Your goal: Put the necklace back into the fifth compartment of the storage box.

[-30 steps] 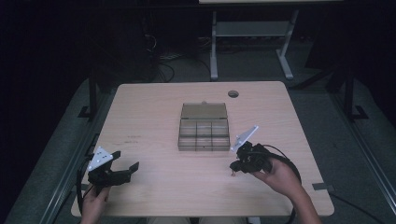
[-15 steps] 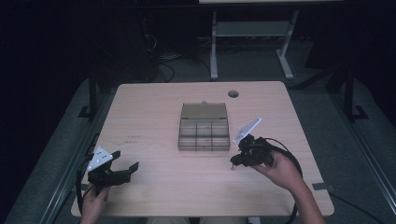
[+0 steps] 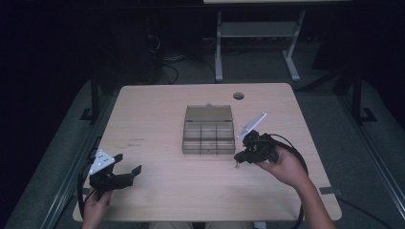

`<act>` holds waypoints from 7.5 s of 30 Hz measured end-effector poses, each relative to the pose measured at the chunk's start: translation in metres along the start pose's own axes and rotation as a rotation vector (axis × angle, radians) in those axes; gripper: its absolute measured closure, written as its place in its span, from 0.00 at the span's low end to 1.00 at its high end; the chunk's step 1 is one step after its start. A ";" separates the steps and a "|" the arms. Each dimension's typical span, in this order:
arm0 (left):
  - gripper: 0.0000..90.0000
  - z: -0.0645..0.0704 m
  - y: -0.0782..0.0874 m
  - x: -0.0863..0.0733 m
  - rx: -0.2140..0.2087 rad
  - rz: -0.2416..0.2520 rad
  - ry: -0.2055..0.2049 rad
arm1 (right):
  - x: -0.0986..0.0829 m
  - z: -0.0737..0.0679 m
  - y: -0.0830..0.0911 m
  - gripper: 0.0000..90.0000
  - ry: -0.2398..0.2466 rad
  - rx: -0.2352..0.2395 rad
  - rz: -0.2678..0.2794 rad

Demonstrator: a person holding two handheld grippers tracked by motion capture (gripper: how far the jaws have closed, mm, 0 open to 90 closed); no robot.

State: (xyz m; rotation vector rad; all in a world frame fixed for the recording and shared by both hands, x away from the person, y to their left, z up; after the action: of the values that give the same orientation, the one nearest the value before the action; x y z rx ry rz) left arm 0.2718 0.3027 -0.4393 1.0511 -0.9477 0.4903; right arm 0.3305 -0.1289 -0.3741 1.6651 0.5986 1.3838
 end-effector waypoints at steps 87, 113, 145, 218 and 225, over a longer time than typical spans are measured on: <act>0.16 0.000 0.002 0.002 0.000 0.011 -0.003 | 0.090 0.063 -0.038 0.97 0.017 0.022 -0.006; 0.16 0.001 0.002 0.002 0.000 0.013 -0.002 | 0.087 0.079 -0.070 0.97 -0.030 0.059 -0.024; 0.16 0.001 0.001 0.002 -0.003 0.013 -0.007 | 0.077 0.085 -0.094 0.97 -0.075 0.088 -0.054; 0.16 0.004 0.002 0.002 -0.005 0.010 -0.018 | 0.062 0.081 -0.078 0.75 -0.089 0.053 -0.055; 0.16 0.003 0.002 0.002 -0.004 0.009 -0.016 | 0.059 0.080 -0.072 0.74 -0.084 0.046 -0.050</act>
State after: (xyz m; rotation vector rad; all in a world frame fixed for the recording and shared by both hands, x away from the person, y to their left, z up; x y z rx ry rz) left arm 0.2703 0.3002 -0.4363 1.0487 -0.9681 0.4879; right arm 0.4336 -0.0699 -0.4041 1.7241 0.6239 1.2666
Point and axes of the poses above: each handheld gripper's, and its own axes: y roughly backward along the jaws, x roughly out of its top, z roughly to its right, the point moved 2 cm from there along -y, roughly forward along the jaws, and after that the axes turned 10 degrees about y, right-handed, at the moved point
